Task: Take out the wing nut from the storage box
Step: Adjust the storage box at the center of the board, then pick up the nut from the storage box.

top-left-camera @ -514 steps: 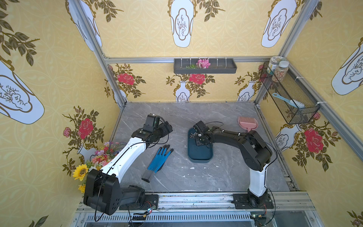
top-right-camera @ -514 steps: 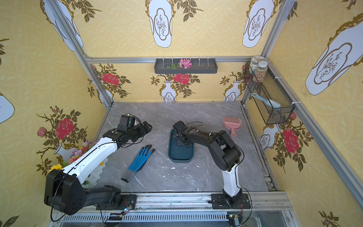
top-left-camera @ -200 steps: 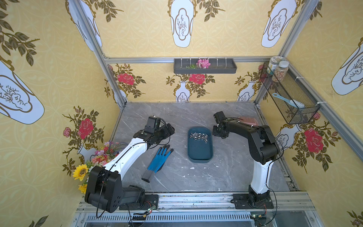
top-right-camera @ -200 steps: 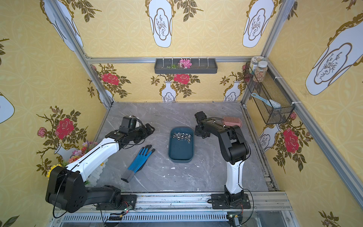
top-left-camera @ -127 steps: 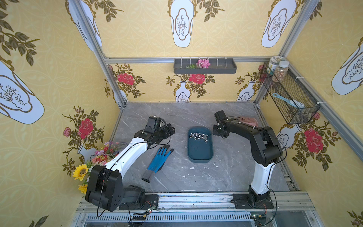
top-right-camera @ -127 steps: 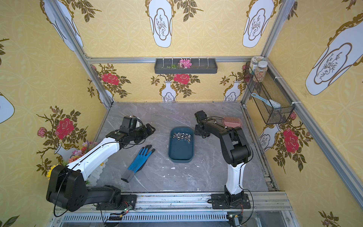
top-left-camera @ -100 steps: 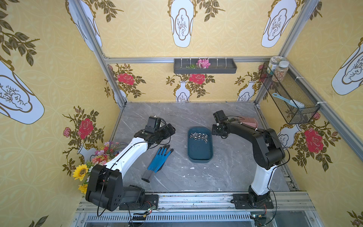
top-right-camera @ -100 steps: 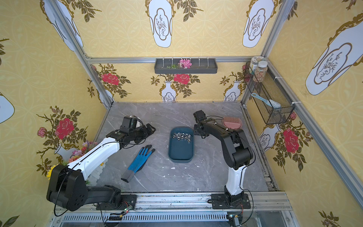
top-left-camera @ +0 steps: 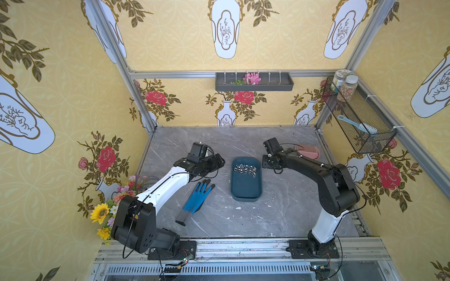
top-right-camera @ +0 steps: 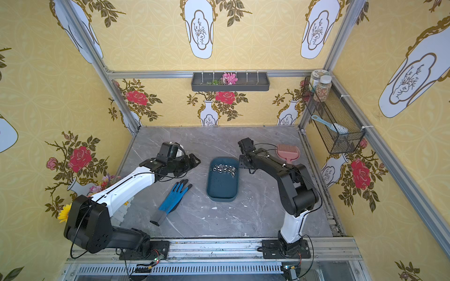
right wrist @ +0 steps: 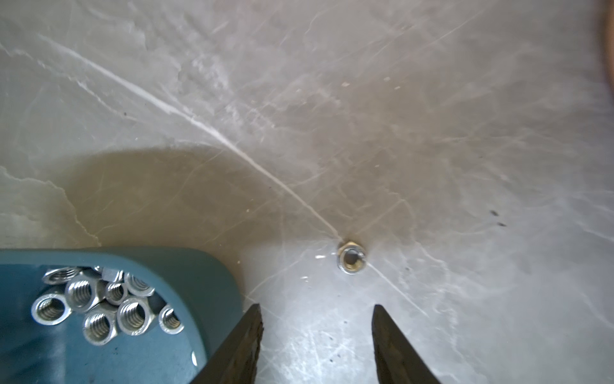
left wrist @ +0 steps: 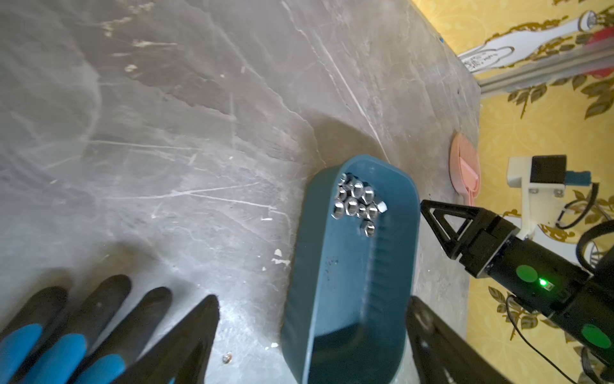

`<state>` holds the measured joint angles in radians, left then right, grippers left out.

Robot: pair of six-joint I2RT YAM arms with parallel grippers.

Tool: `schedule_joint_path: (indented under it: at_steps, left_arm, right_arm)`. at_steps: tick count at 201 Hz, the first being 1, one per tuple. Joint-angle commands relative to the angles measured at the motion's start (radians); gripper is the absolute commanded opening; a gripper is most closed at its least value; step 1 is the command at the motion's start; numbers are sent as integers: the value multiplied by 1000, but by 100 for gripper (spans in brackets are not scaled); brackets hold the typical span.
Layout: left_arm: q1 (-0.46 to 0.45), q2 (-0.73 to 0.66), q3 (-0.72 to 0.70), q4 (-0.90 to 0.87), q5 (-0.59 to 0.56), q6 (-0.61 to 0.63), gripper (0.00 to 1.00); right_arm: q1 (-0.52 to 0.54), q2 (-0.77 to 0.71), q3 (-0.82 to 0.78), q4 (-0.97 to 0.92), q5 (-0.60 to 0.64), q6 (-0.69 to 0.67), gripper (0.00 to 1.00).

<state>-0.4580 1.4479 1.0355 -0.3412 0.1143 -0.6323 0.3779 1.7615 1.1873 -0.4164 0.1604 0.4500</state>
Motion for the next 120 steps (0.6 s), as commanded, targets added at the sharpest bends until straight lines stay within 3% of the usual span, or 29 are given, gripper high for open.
schedule_joint_path:
  at_steps: [1,46,82,120]
  left_arm:
    - [-80,50,58,1,-33,49,84]
    - [-202,255,222,-55,-103,139,69]
    - [-245,402,314,-84,-136,181,58]
    - [-308,522,409,-118,-126,236,54]
  right_arm:
    - [-4,-67,-62,70,25,32,54]
    - [-4,-147,-163,109,24,53,54]
    - [-11,-166,-196,114,30,43,54]
    - [-34,-184,-221,130,17,33,54]
